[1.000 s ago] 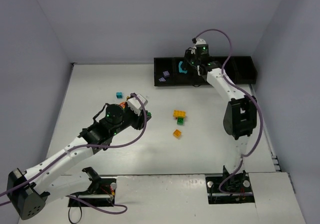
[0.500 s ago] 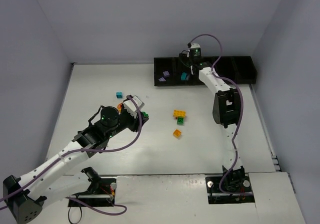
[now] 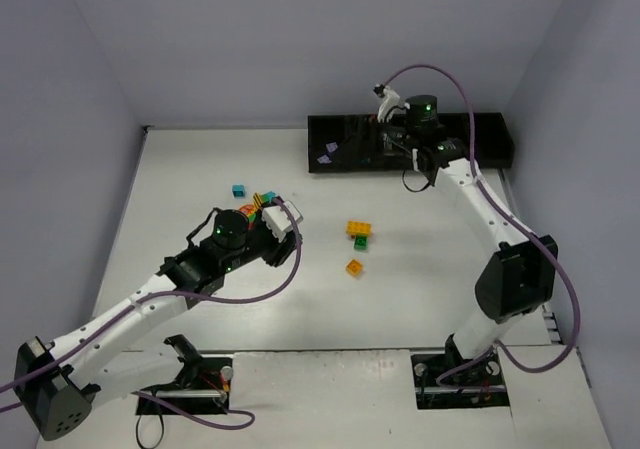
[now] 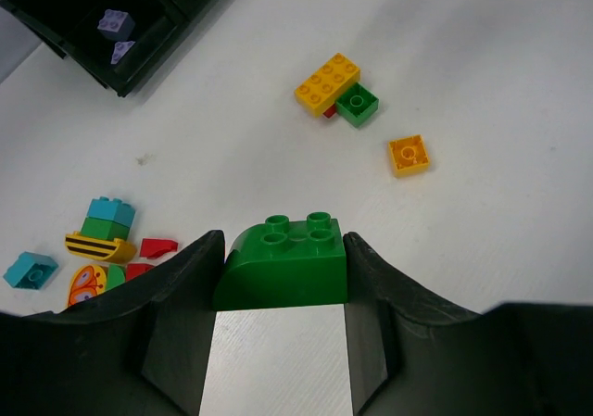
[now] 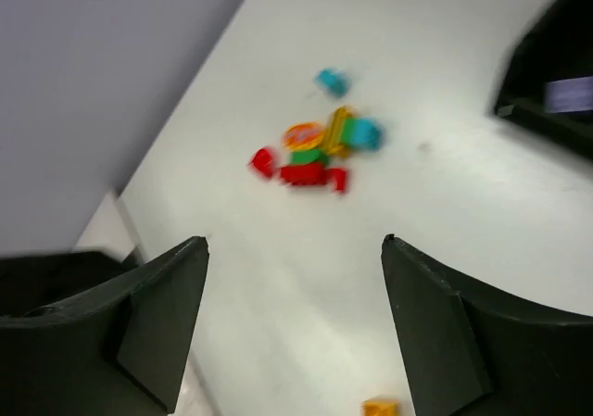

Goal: Sort the legos into containers by color

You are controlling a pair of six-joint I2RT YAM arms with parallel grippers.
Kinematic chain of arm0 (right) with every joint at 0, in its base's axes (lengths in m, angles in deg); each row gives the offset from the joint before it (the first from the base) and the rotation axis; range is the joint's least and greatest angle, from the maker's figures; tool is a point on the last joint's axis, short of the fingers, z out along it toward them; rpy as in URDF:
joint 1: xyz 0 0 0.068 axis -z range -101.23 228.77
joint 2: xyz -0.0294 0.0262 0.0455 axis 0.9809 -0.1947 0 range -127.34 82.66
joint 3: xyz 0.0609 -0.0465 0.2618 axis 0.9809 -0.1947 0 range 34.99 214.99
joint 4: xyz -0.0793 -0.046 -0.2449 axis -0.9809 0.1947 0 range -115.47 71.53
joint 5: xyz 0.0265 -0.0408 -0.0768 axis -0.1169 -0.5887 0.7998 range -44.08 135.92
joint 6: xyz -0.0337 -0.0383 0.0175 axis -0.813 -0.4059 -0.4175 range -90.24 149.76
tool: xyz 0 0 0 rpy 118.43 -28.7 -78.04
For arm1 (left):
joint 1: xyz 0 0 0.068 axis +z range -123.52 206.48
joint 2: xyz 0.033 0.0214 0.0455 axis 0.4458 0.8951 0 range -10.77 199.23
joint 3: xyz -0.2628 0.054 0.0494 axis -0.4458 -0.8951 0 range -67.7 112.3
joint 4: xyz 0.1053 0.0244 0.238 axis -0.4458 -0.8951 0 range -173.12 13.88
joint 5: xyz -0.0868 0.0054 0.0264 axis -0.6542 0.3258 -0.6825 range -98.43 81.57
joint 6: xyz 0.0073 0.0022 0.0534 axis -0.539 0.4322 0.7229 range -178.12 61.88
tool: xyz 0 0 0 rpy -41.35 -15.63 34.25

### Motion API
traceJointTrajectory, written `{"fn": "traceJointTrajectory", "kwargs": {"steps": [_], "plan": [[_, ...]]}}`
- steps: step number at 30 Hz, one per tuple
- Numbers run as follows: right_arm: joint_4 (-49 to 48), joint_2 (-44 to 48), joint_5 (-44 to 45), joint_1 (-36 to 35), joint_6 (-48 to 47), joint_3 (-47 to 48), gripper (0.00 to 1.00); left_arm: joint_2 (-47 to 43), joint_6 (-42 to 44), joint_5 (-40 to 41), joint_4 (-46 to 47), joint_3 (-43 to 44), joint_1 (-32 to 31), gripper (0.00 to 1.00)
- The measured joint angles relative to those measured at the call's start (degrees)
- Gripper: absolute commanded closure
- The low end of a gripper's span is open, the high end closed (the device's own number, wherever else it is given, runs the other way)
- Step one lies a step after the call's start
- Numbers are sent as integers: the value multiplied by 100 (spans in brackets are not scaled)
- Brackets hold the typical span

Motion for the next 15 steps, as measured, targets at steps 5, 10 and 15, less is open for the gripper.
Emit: {"fn": "traceJointTrajectory", "kwargs": {"steps": [5, 10, 15], "plan": [[-4, 682, -1128, -599, 136, -693, 23, 245, 197, -133, 42, 109, 17, 99], [133, 706, -1460, -1084, 201, -1169, 23, 295, 273, -212, 98, 282, 17, 99], [221, 761, -1502, -1305, 221, -1375, 23, 313, 343, -229, 197, 387, 17, 99]]}}
